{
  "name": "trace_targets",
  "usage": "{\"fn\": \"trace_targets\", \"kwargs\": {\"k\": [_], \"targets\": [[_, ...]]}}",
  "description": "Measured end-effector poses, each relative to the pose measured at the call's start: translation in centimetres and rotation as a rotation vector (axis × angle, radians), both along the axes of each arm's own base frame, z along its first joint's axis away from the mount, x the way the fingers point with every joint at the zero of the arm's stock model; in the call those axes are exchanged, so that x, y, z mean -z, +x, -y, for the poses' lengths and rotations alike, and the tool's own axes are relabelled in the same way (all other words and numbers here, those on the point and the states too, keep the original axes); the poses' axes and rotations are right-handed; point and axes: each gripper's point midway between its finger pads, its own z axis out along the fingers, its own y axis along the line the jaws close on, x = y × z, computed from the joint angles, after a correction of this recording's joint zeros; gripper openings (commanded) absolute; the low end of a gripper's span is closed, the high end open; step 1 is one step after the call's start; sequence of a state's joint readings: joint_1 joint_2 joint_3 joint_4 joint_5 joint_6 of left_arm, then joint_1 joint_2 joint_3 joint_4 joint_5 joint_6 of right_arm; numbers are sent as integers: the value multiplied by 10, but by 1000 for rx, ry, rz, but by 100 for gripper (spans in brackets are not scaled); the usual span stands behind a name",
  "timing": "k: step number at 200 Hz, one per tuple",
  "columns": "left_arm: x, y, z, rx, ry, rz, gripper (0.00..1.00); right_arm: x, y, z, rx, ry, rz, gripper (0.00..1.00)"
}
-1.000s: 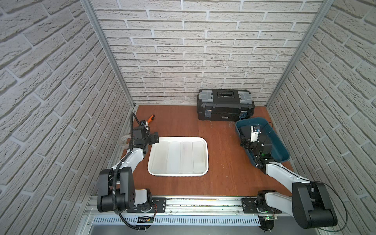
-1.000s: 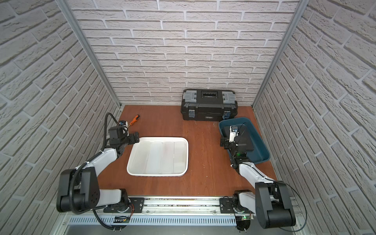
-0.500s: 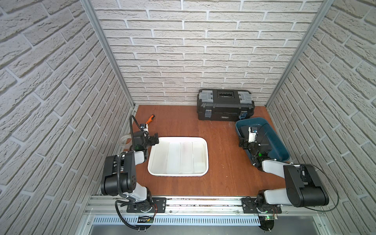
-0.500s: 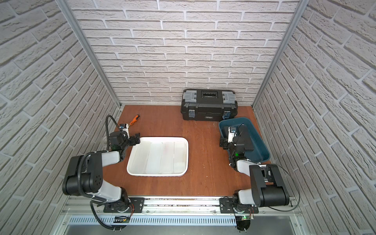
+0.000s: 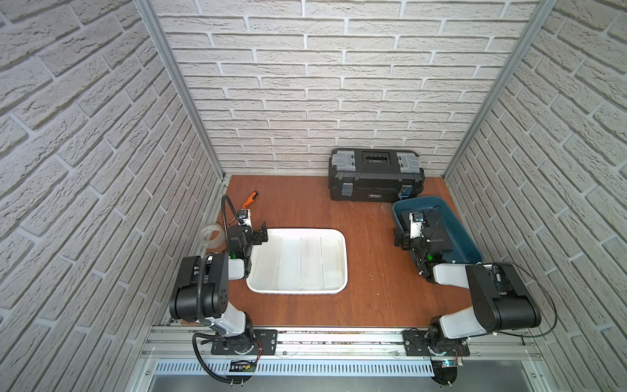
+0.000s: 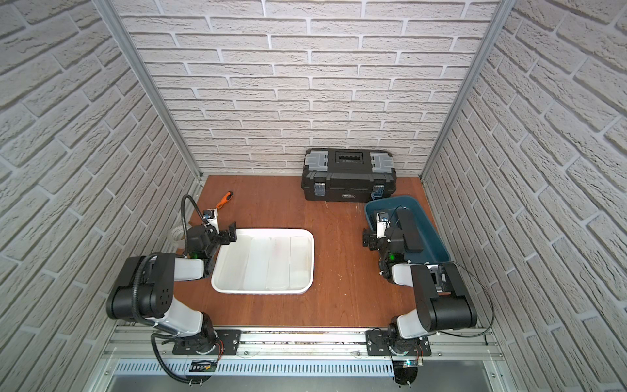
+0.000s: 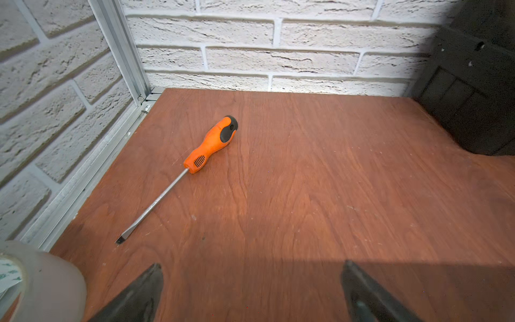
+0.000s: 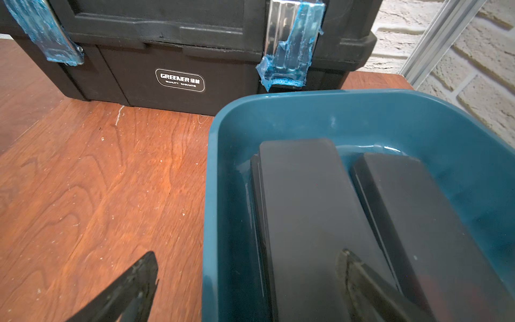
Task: Place the pencil cases by color into the storage box
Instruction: Reset both arms
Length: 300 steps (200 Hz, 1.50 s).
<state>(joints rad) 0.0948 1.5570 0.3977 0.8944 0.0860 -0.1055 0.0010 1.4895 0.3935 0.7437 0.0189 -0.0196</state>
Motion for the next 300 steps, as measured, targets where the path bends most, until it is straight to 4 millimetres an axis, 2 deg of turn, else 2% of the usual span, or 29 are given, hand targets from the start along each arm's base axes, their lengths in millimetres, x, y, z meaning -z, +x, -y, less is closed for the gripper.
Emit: {"fn": "trace_targets", "kwargs": {"k": [61, 300], "targets": [[-1, 0, 0, -7, 5, 2, 98, 0, 4, 11, 64, -26, -1, 100], [-2, -1, -4, -52, 29, 14, 98, 0, 4, 13, 73, -30, -1, 99]]}}
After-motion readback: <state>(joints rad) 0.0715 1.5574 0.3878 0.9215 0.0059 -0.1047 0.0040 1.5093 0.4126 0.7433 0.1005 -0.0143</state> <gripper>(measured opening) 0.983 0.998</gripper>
